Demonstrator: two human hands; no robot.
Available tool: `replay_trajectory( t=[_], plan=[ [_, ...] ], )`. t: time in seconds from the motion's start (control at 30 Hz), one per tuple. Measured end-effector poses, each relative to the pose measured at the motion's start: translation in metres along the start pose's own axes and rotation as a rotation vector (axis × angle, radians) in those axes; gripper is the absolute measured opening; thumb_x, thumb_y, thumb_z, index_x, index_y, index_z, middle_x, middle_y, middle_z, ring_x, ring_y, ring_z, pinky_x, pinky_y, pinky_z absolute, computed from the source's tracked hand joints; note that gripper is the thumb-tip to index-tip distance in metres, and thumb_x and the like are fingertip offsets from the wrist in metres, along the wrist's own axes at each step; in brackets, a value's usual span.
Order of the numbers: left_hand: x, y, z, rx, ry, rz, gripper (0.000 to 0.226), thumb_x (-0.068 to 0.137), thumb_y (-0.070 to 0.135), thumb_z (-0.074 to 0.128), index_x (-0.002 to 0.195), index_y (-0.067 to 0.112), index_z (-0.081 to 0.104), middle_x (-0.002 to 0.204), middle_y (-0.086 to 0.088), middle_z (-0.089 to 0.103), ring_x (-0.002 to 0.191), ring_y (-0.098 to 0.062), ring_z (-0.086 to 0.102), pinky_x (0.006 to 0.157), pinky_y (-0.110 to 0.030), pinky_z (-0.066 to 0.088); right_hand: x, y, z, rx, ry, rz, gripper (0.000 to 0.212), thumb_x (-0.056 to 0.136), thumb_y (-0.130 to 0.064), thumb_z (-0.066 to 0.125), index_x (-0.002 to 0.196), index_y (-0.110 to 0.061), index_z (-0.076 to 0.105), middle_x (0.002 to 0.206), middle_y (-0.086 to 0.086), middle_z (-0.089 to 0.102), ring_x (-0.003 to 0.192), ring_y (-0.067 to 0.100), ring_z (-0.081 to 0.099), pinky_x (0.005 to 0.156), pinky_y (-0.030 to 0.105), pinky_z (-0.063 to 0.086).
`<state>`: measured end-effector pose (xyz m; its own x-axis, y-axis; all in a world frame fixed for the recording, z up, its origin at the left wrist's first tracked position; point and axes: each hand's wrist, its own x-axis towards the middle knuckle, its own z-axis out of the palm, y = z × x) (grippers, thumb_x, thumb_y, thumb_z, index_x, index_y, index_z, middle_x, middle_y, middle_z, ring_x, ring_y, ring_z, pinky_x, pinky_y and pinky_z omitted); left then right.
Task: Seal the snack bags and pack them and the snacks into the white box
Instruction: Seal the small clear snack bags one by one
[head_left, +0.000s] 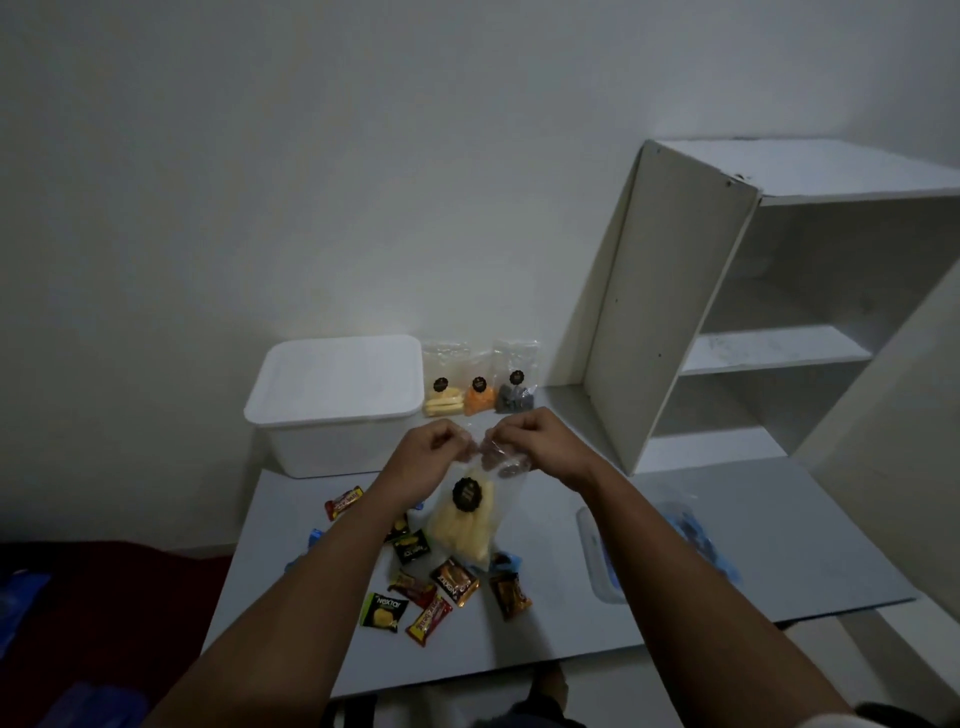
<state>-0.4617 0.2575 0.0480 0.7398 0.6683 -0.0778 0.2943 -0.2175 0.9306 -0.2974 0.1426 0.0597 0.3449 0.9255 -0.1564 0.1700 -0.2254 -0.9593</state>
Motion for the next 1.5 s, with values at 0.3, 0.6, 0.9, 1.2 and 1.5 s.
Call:
replay_trajectory(
  t=[0.3,0.6,0.9,1.2,1.5],
  plan=[
    [0.005,-0.001,0.003,-0.241,0.178,-0.031,0.025,0.103,0.019,0.054,0.089,0.003,0.067,0.085,-0.011,0.074,0.077,-0.018,0.065,0.087,-0.045,0.058,-0.009,0.010,-0.008,0.175,0.067,0.056,0.026,0.093,-0.022,0.074,0.107,-0.001,0.068,0.087,0.005,0.074,0.080,0.015,0.069,0.075,0.033,0.056],
    [0.004,0.007,0.014,-0.214,0.187,0.024,0.026,0.103,0.019,0.055,0.083,0.014,0.071,0.089,-0.012,0.076,0.077,-0.017,0.063,0.082,-0.035,0.056,-0.014,0.008,-0.009,0.257,0.114,0.028,0.009,0.094,-0.024,0.071,0.096,-0.015,0.071,0.088,0.004,0.074,0.082,0.017,0.069,0.076,0.033,0.053],
    [0.006,0.011,0.014,-0.286,0.185,-0.017,0.022,0.098,0.027,0.063,0.083,0.017,0.075,0.084,-0.005,0.079,0.082,-0.014,0.070,0.087,-0.035,0.055,-0.013,-0.003,-0.007,0.273,0.131,-0.036,0.023,0.097,-0.018,0.066,0.075,-0.021,0.060,0.081,0.002,0.066,0.078,0.017,0.069,0.078,0.036,0.051],
    [0.010,0.020,0.017,-0.231,0.152,0.065,0.020,0.099,0.023,0.062,0.084,0.020,0.075,0.078,0.004,0.078,0.076,-0.007,0.070,0.079,-0.028,0.055,-0.007,-0.004,-0.001,0.214,0.171,-0.061,0.016,0.096,-0.021,0.069,0.082,-0.017,0.066,0.084,0.002,0.072,0.077,0.011,0.069,0.075,0.031,0.053],
    [0.016,0.015,0.015,-0.259,0.110,0.058,0.033,0.106,0.021,0.049,0.085,0.015,0.073,0.083,0.001,0.079,0.085,-0.015,0.072,0.086,-0.029,0.056,-0.003,-0.009,-0.004,0.221,0.189,-0.071,0.014,0.096,-0.018,0.068,0.083,-0.013,0.068,0.083,0.007,0.071,0.075,0.015,0.069,0.073,0.029,0.053]
  ],
)
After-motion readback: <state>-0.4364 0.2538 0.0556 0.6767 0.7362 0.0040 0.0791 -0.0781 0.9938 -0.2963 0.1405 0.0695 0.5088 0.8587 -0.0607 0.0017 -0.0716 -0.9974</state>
